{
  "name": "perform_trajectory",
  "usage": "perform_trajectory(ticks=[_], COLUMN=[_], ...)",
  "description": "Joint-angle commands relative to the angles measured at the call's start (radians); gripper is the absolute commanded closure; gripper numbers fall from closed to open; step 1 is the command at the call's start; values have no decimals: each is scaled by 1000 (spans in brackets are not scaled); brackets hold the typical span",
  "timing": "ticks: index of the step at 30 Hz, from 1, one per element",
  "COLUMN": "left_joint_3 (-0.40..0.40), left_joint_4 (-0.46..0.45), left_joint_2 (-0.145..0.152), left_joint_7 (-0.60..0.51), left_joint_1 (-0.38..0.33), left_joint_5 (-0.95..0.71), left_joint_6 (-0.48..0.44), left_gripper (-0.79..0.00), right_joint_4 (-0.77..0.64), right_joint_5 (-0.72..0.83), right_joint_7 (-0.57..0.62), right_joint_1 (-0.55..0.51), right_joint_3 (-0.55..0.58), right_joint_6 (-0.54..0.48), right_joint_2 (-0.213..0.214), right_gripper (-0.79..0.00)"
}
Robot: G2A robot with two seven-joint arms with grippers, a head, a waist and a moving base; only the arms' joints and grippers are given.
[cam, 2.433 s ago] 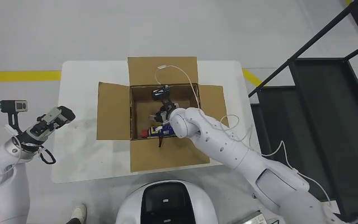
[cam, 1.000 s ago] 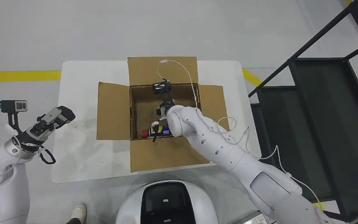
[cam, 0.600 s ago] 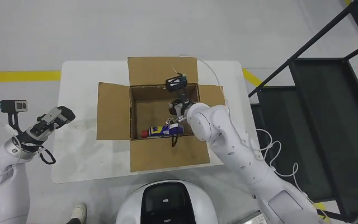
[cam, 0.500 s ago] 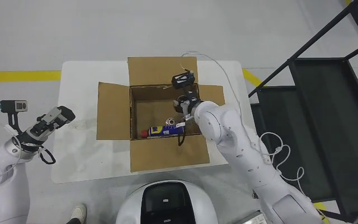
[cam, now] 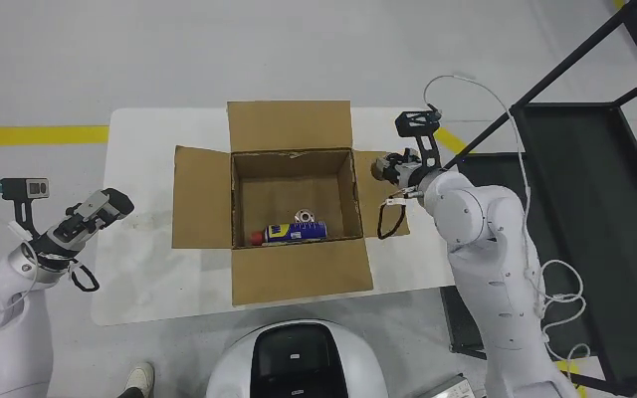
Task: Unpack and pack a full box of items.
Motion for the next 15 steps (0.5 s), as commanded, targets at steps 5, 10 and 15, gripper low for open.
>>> perform_trajectory(ticks=[5, 10, 15], left_joint_3=[0, 0, 0], left_joint_4=[0, 0, 0], left_joint_2=[0, 0, 0], left_joint_7=[0, 0, 0], left_joint_1=[0, 0, 0], left_joint_5=[0, 0, 0], left_joint_6=[0, 0, 0], left_gripper=[-785, -785, -785], right_joint_4=[69, 167, 246], right_joint_5=[14, 41, 38], right_joint_7=[-65, -116, -166], right_joint_1=[-47, -50, -43], right_joint_3=[107, 136, 121], right_joint_6=[20, 13, 12], right_joint_2=[8, 10, 9], right_gripper=[0, 0, 0])
